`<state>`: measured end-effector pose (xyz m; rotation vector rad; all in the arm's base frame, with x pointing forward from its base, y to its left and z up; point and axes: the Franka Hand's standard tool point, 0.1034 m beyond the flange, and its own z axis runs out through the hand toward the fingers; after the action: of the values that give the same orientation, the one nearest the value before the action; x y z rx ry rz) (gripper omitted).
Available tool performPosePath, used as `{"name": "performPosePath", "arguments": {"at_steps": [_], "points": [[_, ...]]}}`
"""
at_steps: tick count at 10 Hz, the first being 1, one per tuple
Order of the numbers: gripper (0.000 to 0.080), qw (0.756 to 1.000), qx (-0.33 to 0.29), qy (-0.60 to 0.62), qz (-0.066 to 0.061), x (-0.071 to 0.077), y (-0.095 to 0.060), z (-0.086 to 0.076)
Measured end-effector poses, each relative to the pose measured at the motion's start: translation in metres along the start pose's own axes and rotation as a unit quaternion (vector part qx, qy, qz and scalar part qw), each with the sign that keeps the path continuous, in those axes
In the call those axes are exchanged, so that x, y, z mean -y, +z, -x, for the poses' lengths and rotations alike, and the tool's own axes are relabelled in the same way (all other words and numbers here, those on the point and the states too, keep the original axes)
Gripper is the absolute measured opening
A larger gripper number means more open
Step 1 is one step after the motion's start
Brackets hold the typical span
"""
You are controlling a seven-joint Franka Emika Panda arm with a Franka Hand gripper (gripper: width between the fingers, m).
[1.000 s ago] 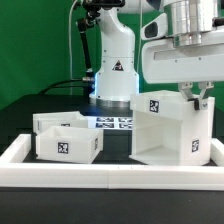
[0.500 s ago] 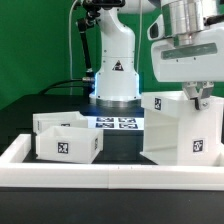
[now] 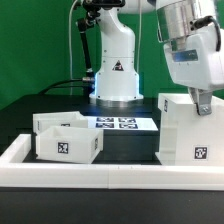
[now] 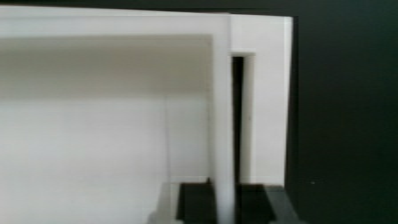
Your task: Assemble drawer
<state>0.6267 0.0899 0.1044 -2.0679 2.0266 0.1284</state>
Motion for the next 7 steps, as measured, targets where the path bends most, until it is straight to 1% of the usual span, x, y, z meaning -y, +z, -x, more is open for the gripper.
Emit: {"name": "performPosePath", "arguments": {"at_steps": [2,5,7], "points": [[0.0041,1.000,0.001,-0.001,-0.005,0.009,0.001,0.000],[0.0041,1.000,0.003,-0.001,-0.006,0.021,0.001,-0.001],[0.0041,1.000,0.003,-0.006,-0.006,0.021,0.001,-0.001]]}}
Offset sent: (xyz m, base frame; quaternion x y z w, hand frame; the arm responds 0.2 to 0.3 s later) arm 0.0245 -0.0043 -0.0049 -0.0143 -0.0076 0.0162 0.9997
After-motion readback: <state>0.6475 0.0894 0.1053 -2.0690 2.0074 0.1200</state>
